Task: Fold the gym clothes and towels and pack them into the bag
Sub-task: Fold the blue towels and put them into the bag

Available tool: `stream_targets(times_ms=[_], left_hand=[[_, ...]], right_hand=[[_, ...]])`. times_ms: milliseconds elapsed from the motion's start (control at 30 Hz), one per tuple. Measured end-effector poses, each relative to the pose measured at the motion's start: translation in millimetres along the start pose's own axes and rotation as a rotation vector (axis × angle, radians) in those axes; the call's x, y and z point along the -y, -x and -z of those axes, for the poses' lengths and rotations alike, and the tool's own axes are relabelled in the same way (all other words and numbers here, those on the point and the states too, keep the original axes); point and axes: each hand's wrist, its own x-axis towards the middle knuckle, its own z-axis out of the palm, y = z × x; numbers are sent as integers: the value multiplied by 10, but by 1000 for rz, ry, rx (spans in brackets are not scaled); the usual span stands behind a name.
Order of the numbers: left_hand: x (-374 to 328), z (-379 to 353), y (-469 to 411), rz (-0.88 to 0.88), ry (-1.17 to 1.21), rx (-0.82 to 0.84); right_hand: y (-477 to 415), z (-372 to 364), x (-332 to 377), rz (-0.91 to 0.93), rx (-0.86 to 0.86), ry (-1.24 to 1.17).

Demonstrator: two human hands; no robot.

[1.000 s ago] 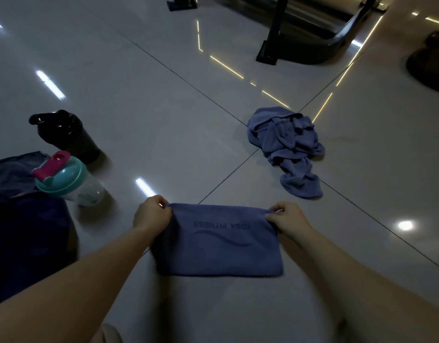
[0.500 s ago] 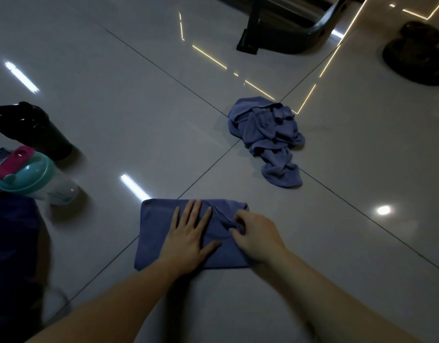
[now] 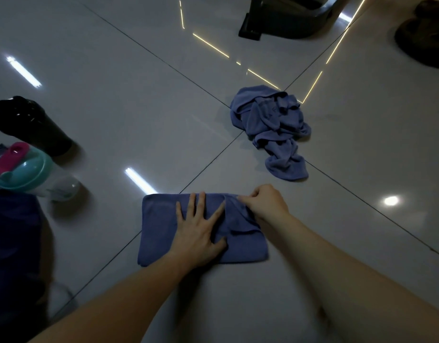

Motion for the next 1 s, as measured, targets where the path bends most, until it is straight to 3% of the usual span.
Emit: stream_targets(times_ms=[167,233,300,367,467,567,633,867,1000], left_hand=[[-9,-23,-3,11,-8,-3],[-7,-35,-4,8,-15,-7],[-1,-46,3,4,-18,-14],[6,-50,9,-7,3,-41],[20,-68,12,-14,15,-54],[26,-70,6,-12,-2,-50],[32,-81,3,-14,-7,-52],[30,-87,-8,-7,15,-43],[36,-87,7,4,11,-39]], right_hand=[[-18,-39,52,-39,-11,152],[-43,3,8,-71,14,22],[-69,75,-59,-125,-13,-256],[-75,151,-169,-303,16,-524],[-29,191,-284,-445,120,-602],[-74,148,-287,-287,32,-597],[-126,151,-270,-106,-1,-444],[-172,195,-219,174,288,-112],[-206,208,-164,240,408,-92]])
